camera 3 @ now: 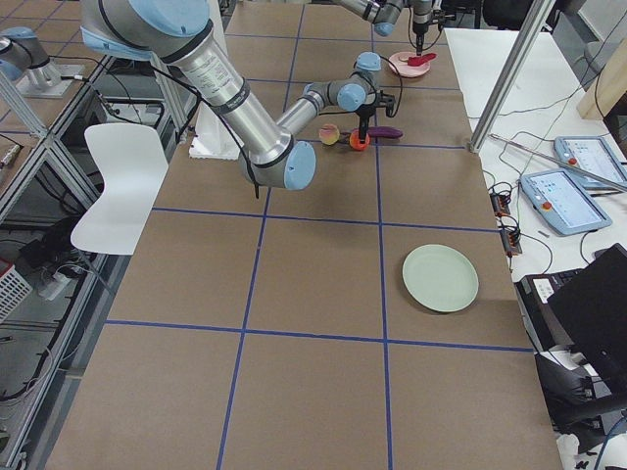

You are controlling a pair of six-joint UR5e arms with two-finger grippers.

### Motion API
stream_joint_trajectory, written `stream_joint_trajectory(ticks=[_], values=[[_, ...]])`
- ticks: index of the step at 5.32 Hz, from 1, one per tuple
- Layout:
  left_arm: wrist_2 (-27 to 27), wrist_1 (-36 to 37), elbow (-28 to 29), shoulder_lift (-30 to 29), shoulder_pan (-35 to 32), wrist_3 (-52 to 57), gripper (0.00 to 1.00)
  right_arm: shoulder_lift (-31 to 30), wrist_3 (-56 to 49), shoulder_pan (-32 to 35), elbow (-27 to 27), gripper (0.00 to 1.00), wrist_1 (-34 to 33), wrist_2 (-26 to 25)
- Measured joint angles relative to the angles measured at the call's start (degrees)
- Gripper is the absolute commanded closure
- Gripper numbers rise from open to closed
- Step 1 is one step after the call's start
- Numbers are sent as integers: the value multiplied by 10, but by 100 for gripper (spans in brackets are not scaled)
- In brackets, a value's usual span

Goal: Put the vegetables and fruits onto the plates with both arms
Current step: 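Lower the chili onto the pink plate and release while the right gripper grasps the pomegranate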

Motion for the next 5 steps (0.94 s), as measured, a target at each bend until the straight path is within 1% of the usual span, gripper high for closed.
stream_joint_trajectory(ticks=[2, 3, 4, 5], values=[[0, -3, -2, 0, -1, -2, 0, -1, 0, -11, -7, 1, 1, -1], [-1, -4, -4, 0, -1, -3, 0, -1, 1, -16, -8, 28, 2, -1], [-3, -4, -5, 0, -1, -4, 0, -1, 1, -19, -8, 68, 3, -1], [-4, -4, -7, 0, -1, -6, 0, -1, 1, -19, -8, 94, 4, -3]])
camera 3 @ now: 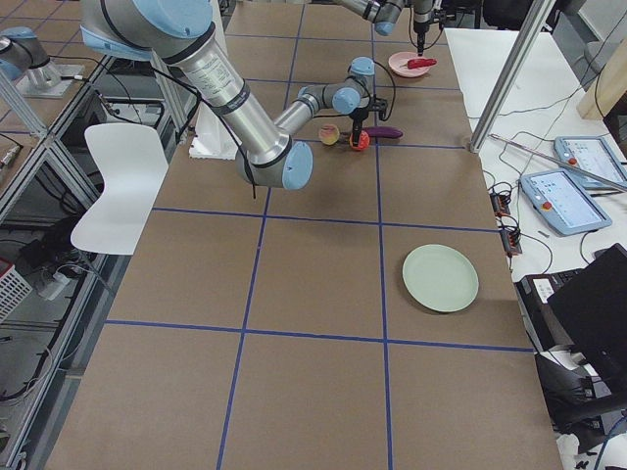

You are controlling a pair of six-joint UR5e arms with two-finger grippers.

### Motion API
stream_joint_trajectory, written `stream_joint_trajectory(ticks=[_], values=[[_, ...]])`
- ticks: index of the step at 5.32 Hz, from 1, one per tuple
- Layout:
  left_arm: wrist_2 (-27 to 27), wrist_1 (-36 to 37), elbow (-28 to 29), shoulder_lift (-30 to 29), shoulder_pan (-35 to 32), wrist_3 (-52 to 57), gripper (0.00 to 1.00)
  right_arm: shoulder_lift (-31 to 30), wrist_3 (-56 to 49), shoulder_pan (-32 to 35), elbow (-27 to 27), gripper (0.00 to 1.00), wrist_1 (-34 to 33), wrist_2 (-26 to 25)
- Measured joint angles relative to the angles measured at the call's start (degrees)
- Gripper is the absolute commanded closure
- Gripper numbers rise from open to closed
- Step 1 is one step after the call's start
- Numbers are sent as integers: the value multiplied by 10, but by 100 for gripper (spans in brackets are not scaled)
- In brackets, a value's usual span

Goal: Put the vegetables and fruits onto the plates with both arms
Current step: 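Lower the chili onto the pink plate and release while the right gripper grasps the pomegranate, then carry the pomegranate toward the green plate while the left gripper grasps the eggplant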

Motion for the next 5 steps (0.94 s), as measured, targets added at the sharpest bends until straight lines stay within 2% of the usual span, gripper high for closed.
stream_joint_trajectory(ticks=[1, 3, 5], values=[[-1, 0, -5, 1, 0, -1, 0, -1, 0, 1, 1, 100, 0, -6], [-21, 1, -33, 1, 4, -37, 0, 4, 31, 27, 33, 100, -2, -10], [-94, 8, -105, -2, 35, -114, 0, 3, 50, 98, 82, 100, -25, 39]])
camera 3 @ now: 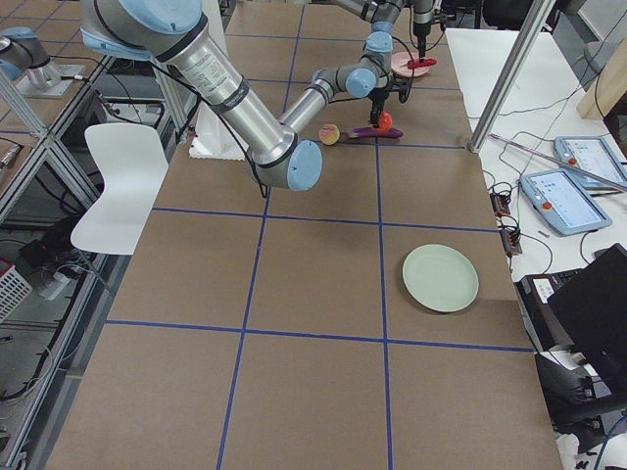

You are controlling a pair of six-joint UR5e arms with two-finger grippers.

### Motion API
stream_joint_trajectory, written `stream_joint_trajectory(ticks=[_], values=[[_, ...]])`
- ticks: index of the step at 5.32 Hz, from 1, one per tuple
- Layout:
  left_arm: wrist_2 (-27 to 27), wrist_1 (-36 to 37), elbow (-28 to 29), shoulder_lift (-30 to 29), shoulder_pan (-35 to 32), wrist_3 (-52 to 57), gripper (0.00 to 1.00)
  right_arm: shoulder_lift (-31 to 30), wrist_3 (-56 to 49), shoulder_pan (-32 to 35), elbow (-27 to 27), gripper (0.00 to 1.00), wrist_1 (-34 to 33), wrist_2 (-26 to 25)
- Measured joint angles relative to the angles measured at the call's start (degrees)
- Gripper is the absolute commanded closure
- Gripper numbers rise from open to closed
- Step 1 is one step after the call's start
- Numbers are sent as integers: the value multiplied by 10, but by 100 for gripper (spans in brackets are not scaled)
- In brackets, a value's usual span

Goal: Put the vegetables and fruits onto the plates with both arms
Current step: 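Carry the pomegranate toward the green plate while the left gripper grasps the eggplant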

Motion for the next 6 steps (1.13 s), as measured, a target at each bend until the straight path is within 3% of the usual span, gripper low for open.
stream_joint_trajectory(ticks=[3, 6], values=[[-24, 4, -41, -82, 112, -200, 0, -10, -43, 97, 25, 100, -53, 33], [43, 0, -9, -138, 190, -263, 0, -60, -200, 167, 21, 100, -64, 34]])
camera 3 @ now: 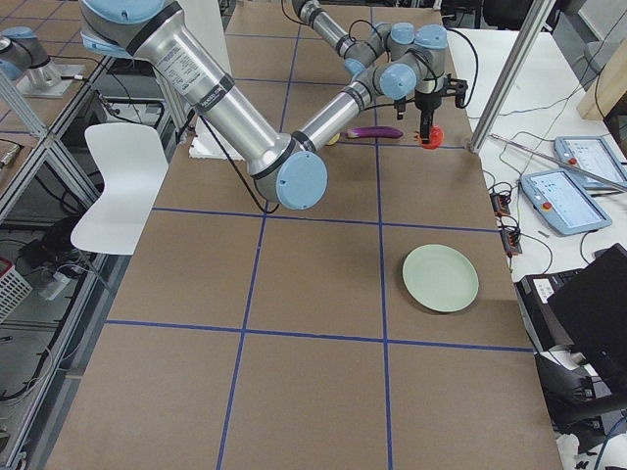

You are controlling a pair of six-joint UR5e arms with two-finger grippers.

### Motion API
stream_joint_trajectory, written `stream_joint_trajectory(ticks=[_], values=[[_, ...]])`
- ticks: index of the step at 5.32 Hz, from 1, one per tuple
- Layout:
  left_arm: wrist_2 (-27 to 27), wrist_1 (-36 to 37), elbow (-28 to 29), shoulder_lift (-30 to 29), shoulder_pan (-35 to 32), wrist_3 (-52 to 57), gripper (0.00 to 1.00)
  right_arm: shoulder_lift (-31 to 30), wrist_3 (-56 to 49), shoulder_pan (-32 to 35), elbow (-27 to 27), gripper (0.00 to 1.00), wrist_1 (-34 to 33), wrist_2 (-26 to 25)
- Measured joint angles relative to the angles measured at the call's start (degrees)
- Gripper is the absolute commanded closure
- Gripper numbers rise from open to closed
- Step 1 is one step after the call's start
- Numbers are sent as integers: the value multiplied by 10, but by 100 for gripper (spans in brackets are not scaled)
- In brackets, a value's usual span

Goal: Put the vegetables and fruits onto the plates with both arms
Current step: 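Carry the pomegranate toward the green plate while the left gripper grasps the eggplant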

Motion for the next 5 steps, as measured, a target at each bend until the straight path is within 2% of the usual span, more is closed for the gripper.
stream_joint_trajectory(ticks=[1, 2, 5], values=[[22, 0, 7, -5, 20, -3, 3, -18, -39, 15, -2, 100, 2, 4], [34, 0, 9, -6, 34, -4, 15, -34, -62, 23, -6, 100, 9, 9], [57, 1, 14, -5, 54, -16, 85, -77, -82, 32, -27, 100, 69, 22]])
